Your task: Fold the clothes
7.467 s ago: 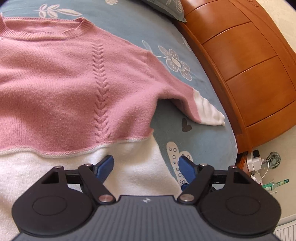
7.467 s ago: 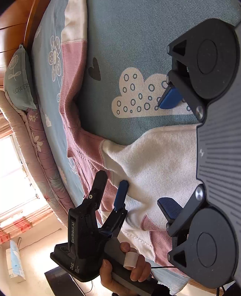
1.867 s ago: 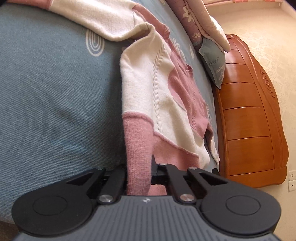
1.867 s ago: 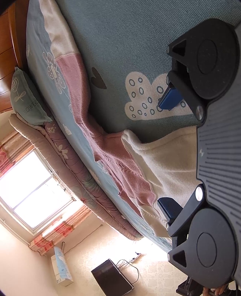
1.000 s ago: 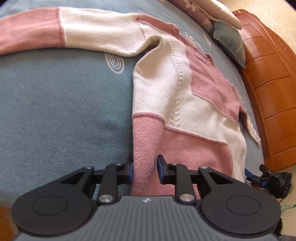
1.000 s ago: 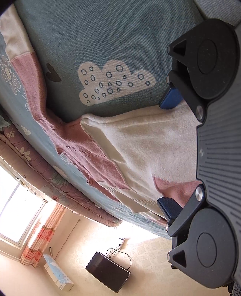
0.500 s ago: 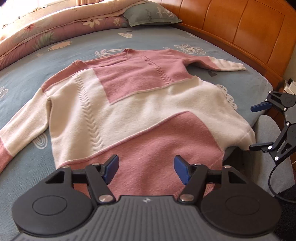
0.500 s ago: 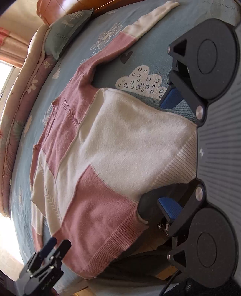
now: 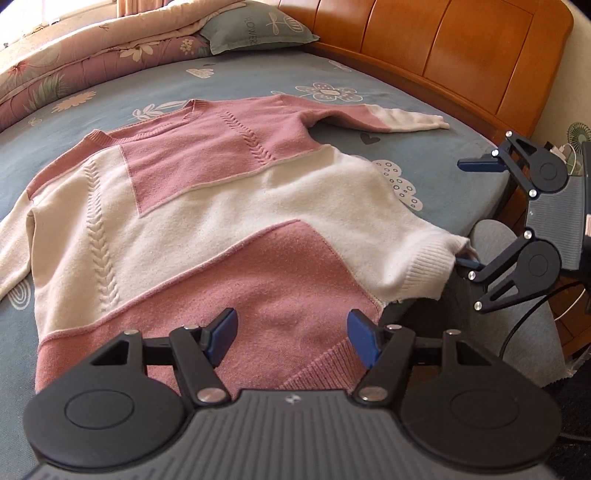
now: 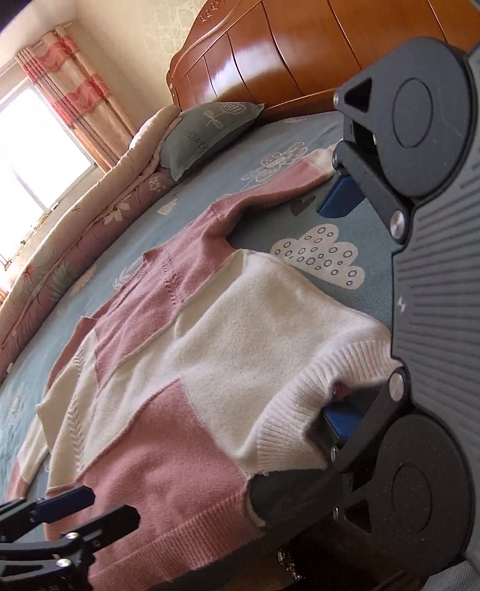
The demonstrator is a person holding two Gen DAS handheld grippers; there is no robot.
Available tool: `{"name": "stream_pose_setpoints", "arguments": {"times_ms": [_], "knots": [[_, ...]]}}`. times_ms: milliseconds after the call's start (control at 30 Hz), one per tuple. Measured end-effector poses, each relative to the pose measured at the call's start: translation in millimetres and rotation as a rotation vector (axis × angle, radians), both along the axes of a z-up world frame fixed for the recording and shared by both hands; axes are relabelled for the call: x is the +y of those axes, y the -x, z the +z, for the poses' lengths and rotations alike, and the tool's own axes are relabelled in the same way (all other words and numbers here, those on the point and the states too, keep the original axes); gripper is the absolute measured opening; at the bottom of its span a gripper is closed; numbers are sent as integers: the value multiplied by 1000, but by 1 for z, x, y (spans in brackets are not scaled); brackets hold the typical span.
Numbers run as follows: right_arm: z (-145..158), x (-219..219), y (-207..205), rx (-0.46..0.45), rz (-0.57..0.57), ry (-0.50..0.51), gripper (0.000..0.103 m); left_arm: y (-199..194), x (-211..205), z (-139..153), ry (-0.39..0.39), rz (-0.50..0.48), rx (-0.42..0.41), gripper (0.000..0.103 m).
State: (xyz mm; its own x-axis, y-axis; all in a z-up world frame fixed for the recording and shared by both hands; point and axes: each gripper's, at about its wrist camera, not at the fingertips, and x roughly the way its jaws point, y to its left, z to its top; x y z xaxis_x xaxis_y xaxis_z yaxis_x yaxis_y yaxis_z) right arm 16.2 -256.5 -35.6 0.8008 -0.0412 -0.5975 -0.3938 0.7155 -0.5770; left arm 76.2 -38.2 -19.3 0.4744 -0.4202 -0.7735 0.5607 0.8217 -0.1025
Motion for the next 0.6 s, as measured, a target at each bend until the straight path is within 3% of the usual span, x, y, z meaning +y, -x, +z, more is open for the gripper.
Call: {"name": "stream_pose_setpoints", "arguments": {"times_ms": [100,300,600], "knots": [[20,-4,-3,-51,-18,-71,103,2,-1,0,2,3,-6,66],[44,-20,-4,-25,-34,-211,103,8,1,3,24,-1,-17,68],[33,-2,-31,96,26,-394,103,-35,7,-2,-21,82,-32,69]]}}
